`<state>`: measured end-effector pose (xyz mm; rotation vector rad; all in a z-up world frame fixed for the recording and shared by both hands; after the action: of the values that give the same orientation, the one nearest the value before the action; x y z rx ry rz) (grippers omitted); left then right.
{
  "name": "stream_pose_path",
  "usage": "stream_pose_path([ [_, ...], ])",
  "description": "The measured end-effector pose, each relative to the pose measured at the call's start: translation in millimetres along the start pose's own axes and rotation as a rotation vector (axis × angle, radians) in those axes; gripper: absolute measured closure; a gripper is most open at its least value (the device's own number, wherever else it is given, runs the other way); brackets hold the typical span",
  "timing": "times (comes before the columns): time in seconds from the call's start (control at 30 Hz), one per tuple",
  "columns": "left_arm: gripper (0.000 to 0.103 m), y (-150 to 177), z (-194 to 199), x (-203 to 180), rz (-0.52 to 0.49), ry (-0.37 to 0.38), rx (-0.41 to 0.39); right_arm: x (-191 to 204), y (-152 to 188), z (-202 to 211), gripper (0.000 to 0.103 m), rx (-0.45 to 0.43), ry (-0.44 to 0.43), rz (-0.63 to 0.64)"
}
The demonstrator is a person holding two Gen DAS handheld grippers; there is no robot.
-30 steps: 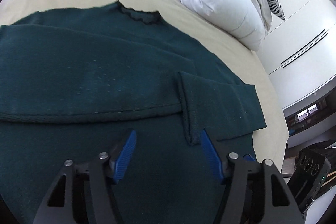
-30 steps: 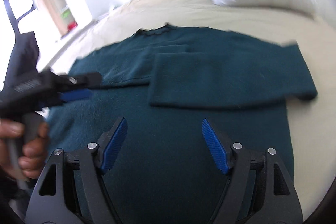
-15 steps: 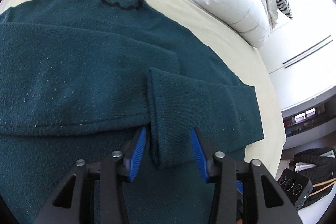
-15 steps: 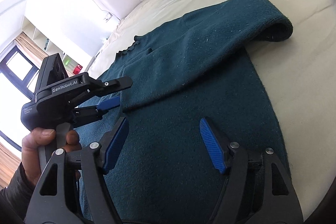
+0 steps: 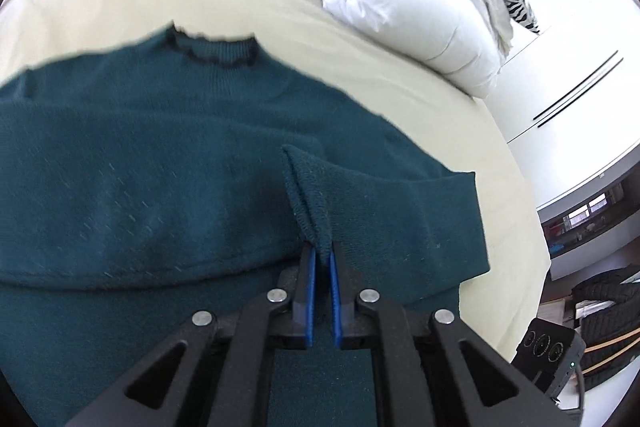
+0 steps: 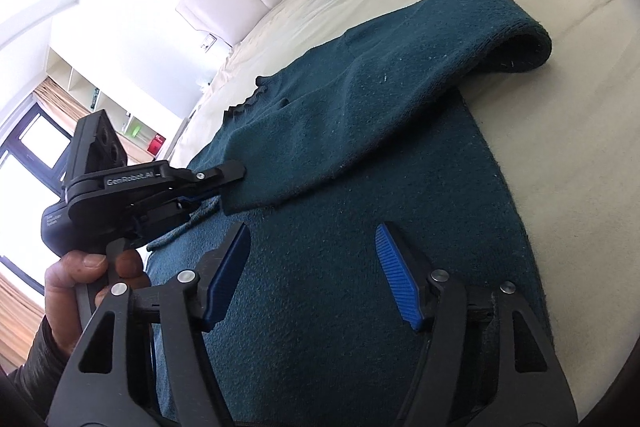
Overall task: Fold small clothes
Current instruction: 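Pinch the folded sleeve edge with the left gripper to hold it, then fold the body side edge inward with the right gripper while the left gripper holds the sleeve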
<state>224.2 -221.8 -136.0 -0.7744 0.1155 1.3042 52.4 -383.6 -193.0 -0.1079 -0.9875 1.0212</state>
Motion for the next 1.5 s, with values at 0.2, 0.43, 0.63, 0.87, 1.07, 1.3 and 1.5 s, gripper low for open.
stream_pose_path([
  [0.2,0.096,-38,51,29,-0.086,-0.070,-0.122,4,1,7,0.040,-0.007,-0.011,0.006],
  [0.43,0.096,-48,59,106,-0.037,-0.135,-0.127,24,-34,32,0.039,-0.079,0.035,0.052],
  [0.63,0.096,-33,44,140,0.011,-0.142,-0.113,-19,-108,19,0.039,-0.098,0.302,0.059],
  [0.87,0.095,-25,39,152,-0.001,-0.151,-0.114,-55,-163,-31,0.040,-0.044,0.349,-0.001],
  [1.07,0.095,-22,40,152,-0.019,-0.153,-0.123,-78,-176,-91,0.095,0.083,0.409,0.019],
  [1.3,0.094,-21,31,158,-0.011,-0.162,-0.122,-79,-196,-74,0.100,0.002,0.408,0.012],
  [1.5,0.092,-20,31,160,-0.026,-0.170,-0.136,-100,-183,-57,0.087,0.018,0.383,-0.057],
])
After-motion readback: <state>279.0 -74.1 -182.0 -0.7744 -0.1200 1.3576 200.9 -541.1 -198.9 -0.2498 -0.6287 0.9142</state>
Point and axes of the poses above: each gripper's, at about its wrist camera, not at the fingertips, and z roughly against the way its jaws point, x to its left, y to its underside, the point moved 10 cm from there along -z, roughly the way its jaws point, and after that the axes turned 1 degree about z, right-handed, at the moved point
